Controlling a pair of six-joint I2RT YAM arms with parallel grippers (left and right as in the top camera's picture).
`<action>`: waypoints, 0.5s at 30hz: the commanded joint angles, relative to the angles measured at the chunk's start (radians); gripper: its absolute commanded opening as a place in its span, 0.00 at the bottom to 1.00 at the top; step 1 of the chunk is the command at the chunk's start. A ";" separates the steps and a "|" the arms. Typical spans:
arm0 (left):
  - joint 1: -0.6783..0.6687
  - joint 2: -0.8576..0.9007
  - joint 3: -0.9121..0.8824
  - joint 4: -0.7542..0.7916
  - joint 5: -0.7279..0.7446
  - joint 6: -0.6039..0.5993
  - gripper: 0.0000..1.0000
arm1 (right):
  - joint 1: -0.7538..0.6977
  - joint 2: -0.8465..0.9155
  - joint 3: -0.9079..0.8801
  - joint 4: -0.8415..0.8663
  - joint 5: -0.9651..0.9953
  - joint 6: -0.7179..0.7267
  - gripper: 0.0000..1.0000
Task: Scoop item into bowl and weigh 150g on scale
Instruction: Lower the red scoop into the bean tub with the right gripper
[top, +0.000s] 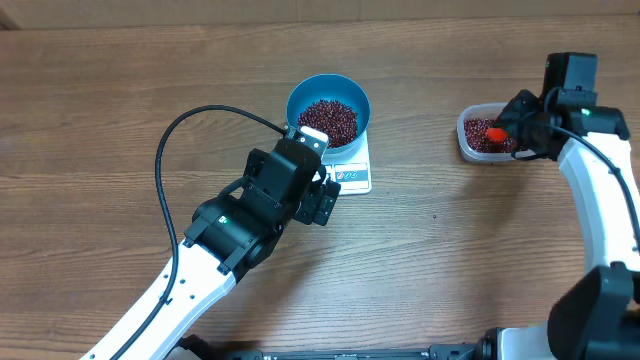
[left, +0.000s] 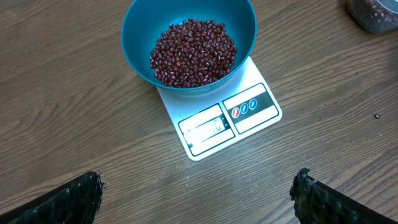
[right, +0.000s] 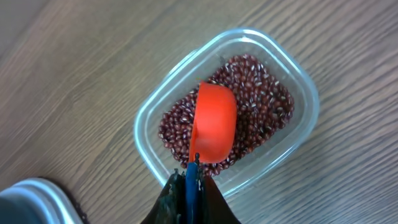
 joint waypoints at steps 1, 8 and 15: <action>0.005 0.008 0.009 0.004 -0.013 -0.014 1.00 | -0.003 0.052 0.004 0.004 0.001 0.023 0.41; 0.005 0.008 0.008 0.004 -0.013 -0.014 1.00 | -0.003 0.089 0.004 -0.020 0.001 0.022 0.57; 0.005 0.008 0.009 0.004 -0.013 -0.014 1.00 | -0.004 0.089 0.004 -0.091 0.026 0.010 0.64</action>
